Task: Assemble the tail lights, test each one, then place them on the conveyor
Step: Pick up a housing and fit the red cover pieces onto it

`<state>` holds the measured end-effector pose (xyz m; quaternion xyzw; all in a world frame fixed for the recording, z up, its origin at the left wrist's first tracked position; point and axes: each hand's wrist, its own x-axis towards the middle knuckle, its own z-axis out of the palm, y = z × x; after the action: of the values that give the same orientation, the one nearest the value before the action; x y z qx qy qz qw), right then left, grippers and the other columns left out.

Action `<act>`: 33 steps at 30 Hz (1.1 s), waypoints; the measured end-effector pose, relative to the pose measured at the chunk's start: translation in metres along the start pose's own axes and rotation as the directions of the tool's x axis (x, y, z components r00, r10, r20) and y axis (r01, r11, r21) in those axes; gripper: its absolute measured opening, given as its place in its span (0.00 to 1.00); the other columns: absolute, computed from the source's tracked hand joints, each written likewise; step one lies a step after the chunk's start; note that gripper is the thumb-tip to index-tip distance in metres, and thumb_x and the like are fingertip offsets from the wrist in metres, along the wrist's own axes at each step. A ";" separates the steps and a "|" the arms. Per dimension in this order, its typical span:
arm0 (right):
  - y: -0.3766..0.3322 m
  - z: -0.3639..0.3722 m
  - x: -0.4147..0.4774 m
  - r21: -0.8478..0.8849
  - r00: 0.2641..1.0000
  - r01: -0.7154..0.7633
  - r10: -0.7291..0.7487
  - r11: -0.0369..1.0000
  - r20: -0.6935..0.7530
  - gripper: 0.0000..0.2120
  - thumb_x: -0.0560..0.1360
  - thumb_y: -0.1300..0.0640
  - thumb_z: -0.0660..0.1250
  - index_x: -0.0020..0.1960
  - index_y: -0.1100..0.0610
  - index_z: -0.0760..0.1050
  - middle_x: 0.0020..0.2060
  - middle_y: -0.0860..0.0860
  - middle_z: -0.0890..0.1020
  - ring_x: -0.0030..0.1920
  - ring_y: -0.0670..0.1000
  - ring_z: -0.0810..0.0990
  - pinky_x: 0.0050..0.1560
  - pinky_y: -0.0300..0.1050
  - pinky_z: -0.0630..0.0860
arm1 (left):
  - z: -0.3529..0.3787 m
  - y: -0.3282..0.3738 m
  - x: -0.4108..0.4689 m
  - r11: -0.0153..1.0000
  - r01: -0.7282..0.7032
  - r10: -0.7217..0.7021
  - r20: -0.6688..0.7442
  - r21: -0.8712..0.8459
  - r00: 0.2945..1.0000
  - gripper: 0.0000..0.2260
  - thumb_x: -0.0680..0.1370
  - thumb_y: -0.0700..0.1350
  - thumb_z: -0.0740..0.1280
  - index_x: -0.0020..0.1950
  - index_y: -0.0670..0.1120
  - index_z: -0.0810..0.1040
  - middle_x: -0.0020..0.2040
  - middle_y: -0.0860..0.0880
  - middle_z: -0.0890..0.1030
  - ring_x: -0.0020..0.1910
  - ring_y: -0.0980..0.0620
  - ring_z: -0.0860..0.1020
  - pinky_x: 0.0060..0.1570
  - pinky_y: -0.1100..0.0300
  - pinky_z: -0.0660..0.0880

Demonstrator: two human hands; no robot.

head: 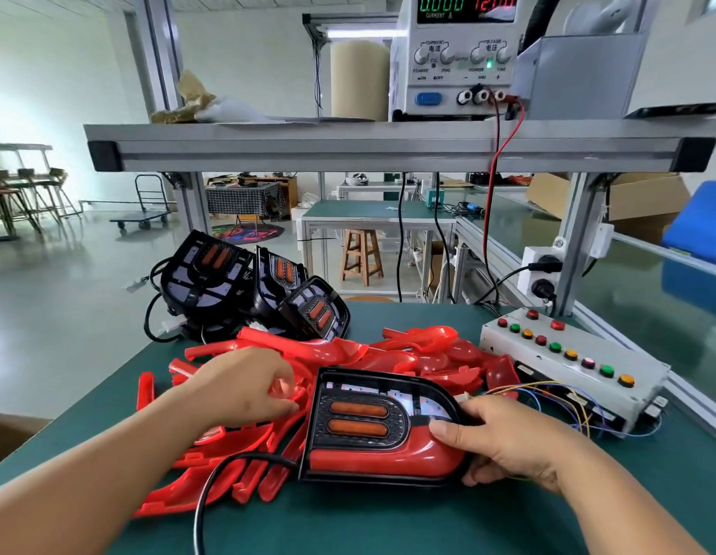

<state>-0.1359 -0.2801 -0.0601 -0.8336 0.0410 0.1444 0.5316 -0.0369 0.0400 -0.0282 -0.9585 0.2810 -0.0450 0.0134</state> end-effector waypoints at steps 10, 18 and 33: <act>-0.002 0.000 -0.001 0.003 1.000 -0.010 0.010 1.000 -0.008 0.51 0.48 0.29 0.78 0.63 0.55 0.73 0.48 0.56 0.85 0.38 0.54 0.86 0.36 0.41 0.79 | 0.010 0.007 -0.002 0.996 0.081 -0.082 -0.034 -0.045 0.996 0.09 0.77 0.54 0.66 0.55 0.58 0.81 0.53 0.58 0.81 0.55 0.56 0.77 0.55 0.57 0.75; -0.006 0.001 -0.004 0.019 0.999 -0.048 0.048 0.999 0.021 0.42 0.57 0.34 0.76 0.64 0.55 0.72 0.48 0.56 0.85 0.35 0.52 0.85 0.32 0.39 0.77 | -0.049 0.012 -0.002 0.834 -0.039 -0.138 -0.276 -0.550 0.951 0.09 0.83 0.45 0.58 0.52 0.59 0.73 0.44 0.53 0.80 0.44 0.54 0.78 0.43 0.59 0.74; -0.028 0.004 -0.017 0.292 0.918 0.381 -0.322 0.878 -0.230 0.08 0.73 0.49 0.70 0.44 0.54 0.80 0.30 0.48 0.80 0.27 0.46 0.75 0.27 0.36 0.66 | -0.063 0.137 0.066 0.769 -0.301 0.351 -0.021 -0.564 0.936 0.10 0.77 0.46 0.70 0.55 0.52 0.73 0.42 0.58 0.77 0.34 0.67 0.73 0.39 0.73 0.70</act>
<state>-0.1467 -0.2658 -0.0328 -0.7353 -0.0413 -0.0373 0.6755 -0.0614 -0.1106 0.0332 -0.8576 0.4428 0.0833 -0.2480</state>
